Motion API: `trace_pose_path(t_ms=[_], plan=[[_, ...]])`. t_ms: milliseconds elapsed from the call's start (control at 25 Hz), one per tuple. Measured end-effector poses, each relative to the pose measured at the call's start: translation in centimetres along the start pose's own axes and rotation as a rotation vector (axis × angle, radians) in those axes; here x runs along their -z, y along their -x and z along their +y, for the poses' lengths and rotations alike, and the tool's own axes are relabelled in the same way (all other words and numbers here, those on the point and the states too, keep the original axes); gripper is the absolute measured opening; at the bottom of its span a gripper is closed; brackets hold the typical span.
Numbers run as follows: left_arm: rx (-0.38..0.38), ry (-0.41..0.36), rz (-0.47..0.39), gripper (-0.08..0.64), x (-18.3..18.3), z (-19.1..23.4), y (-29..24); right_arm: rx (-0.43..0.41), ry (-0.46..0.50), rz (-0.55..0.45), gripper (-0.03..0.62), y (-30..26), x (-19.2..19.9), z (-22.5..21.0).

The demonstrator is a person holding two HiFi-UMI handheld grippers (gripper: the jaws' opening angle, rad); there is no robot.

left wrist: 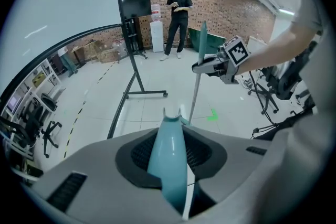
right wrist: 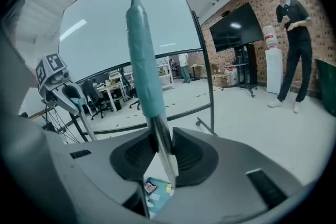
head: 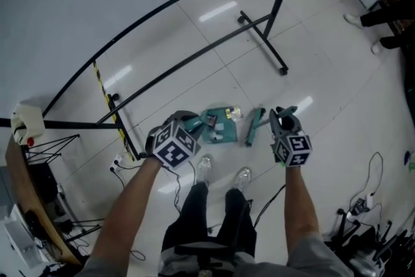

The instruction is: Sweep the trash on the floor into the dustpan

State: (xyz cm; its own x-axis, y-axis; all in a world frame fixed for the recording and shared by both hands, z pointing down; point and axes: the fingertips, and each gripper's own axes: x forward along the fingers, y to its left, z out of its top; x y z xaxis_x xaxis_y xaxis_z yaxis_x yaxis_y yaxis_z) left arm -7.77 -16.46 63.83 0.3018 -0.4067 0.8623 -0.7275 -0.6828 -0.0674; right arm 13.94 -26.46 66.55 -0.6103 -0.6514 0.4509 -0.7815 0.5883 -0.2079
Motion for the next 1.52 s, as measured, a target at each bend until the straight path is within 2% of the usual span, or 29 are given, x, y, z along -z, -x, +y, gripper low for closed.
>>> trace_pose_path(t_ms=[200, 440, 560, 720, 960, 1120, 1280, 1400, 1520], plan=[[0.005, 0.003, 0.001, 0.107, 0.1, -0.3, -0.2, -0.144, -0.023, -0.023, 0.091, -2.7, -1.2, 5.4], [0.008, 0.007, -0.012, 0.107, 1.0, -0.6, 0.1, -0.327, -0.093, -0.006, 0.092, -3.5, -1.5, 10.7], [0.0, 0.001, -0.027, 0.106, 1.3, -0.4, 0.2, -0.38, -0.086, 0.017, 0.092, -2.8, -1.4, 12.8], [0.0, 0.003, -0.053, 0.105, 1.3, -0.5, 0.7, -0.331, 0.01, -0.005, 0.087, -0.4, -3.2, 12.9], [0.029, -0.013, -0.097, 0.104, -0.9, -2.1, 0.7, -0.234, 0.148, -0.117, 0.077, 5.5, -7.9, 10.9], [0.033, -0.003, -0.12, 0.105, -3.5, -3.4, -0.7, -0.155, 0.171, -0.171, 0.077, 9.3, -10.1, 9.4], [0.032, -0.004, -0.143, 0.106, -7.1, -4.5, -3.0, -0.02, 0.169, -0.2, 0.077, 11.7, -11.0, 6.3], [0.044, -0.022, -0.146, 0.106, -8.7, -5.5, -4.2, 0.041, 0.158, -0.19, 0.077, 12.3, -10.6, 4.9], [0.056, -0.028, -0.154, 0.106, -10.0, -6.7, -5.7, 0.104, 0.108, -0.159, 0.077, 13.3, -10.9, 3.7]])
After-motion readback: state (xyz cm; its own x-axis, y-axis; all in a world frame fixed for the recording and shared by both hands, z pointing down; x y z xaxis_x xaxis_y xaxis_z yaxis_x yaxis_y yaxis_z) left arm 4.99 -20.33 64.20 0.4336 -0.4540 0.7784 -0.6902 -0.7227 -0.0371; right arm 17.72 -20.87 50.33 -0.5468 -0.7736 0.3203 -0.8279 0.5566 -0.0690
